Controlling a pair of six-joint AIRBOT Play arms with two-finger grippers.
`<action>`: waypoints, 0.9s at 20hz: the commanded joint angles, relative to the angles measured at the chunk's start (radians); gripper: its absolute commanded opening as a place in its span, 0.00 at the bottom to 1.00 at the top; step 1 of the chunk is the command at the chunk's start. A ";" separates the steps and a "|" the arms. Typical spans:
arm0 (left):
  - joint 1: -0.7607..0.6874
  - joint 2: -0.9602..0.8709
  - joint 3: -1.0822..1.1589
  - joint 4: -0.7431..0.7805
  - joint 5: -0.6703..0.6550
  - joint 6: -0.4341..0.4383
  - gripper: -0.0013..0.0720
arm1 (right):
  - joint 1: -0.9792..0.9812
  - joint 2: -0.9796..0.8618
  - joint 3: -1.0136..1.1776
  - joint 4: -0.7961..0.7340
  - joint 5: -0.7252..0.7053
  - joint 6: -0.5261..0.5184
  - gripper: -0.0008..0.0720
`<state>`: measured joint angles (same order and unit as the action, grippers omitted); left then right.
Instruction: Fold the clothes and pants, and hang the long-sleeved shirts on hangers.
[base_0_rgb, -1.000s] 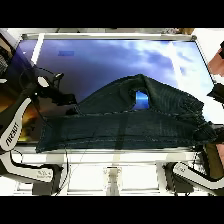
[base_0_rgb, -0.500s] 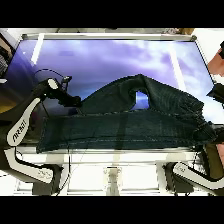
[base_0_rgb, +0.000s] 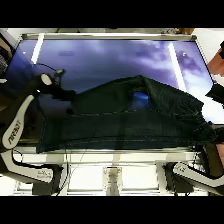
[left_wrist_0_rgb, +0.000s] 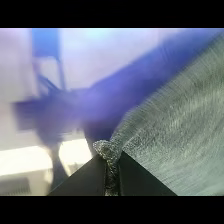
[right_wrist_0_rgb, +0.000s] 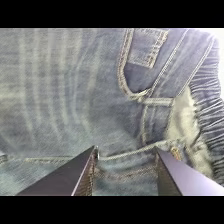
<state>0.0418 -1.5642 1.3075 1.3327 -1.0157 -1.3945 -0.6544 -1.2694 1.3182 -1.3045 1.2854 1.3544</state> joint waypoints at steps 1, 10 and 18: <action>0.109 0.084 0.095 0.185 0.003 -0.138 0.05 | 0.001 -0.085 0.000 -0.008 -0.077 -0.031 0.56; 0.215 0.126 0.168 0.208 0.002 -0.147 0.05 | 0.054 -0.325 0.003 0.194 -0.192 -0.029 0.56; 0.218 0.127 0.168 0.216 -0.014 -0.146 0.05 | 0.170 -0.428 0.010 0.133 -0.328 0.035 0.51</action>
<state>0.2573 -1.4380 1.4746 1.5421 -1.0245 -1.5414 -0.5060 -1.6760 1.3224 -1.1553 1.0229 1.3556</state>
